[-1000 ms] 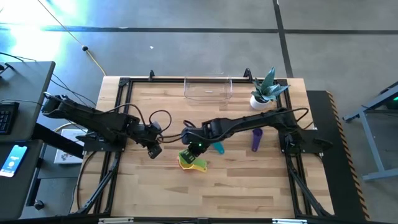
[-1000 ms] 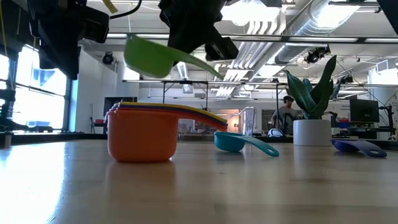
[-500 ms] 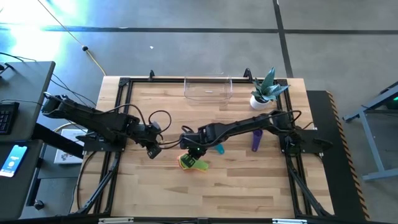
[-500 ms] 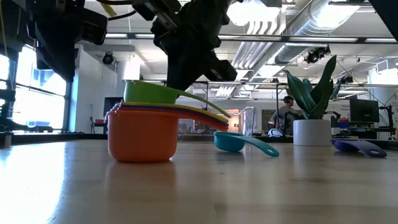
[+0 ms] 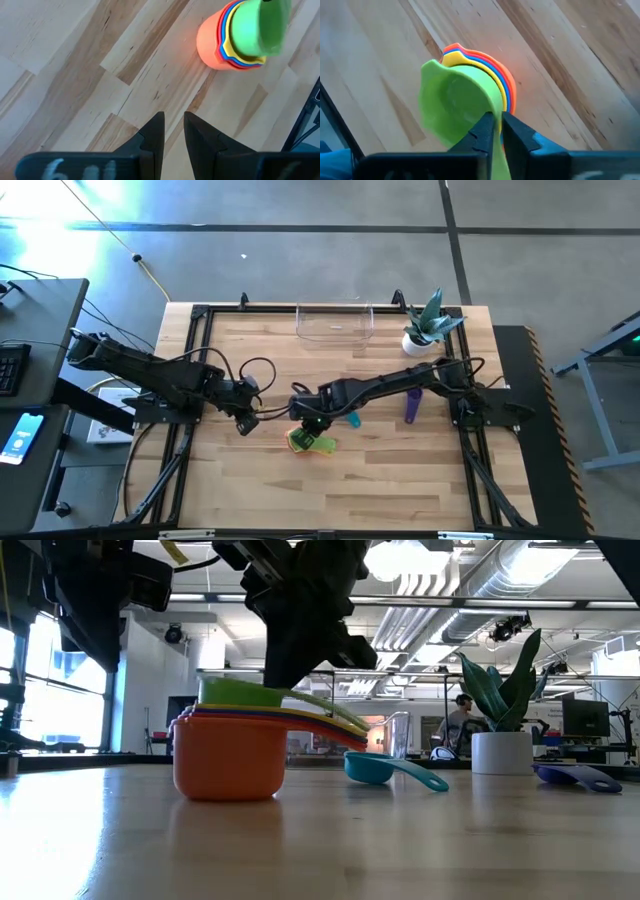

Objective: Nest measuring cups in basket
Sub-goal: Stack the green measuring cup on top of the yellow measuring cup, then stack the light blue measuring cup on top of the green measuring cup

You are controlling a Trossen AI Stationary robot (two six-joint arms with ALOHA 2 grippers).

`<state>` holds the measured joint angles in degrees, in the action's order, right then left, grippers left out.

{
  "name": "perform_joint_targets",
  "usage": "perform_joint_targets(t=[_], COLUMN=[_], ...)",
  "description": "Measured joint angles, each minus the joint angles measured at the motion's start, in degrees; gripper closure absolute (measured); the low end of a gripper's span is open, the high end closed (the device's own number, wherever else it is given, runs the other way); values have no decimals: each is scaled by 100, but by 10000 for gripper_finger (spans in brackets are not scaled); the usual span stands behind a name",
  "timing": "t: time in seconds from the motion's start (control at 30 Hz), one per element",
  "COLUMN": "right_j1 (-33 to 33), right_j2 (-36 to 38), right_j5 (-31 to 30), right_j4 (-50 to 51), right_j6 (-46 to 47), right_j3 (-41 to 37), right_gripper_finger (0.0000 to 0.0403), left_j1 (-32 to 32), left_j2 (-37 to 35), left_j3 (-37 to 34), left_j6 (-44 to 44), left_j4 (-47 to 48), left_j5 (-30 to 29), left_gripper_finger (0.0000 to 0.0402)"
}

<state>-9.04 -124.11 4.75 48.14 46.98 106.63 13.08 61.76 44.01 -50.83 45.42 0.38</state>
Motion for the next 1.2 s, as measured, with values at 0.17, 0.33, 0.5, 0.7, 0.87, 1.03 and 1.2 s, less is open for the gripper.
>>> perform_joint_targets(t=[0.17,0.33,0.5,0.7,0.87,1.03,1.2], right_j1=[0,35,120,159,157,183,312], right_j2=[0,2,28,39,46,46,42], right_j5=[1,155,166,-295,-495,-494,-240], right_j4=[-2,4,314,1189,1931,2521,2708], right_j6=[84,197,201,90,-81,-563,-1104], right_j3=[0,0,119,486,670,635,433], right_gripper_finger=[337,321,321,320,320,320,320], left_j1=[0,0,0,7,7,7,7], left_j2=[0,0,0,0,0,0,0], left_j3=[0,0,0,0,0,0,0], left_j6=[0,0,3,117,153,153,144], left_j4=[1,1,0,1,-1,-8,-27], left_j5=[0,0,0,0,0,0,0], left_gripper_finger=[339,339,339,339,339,339,339])
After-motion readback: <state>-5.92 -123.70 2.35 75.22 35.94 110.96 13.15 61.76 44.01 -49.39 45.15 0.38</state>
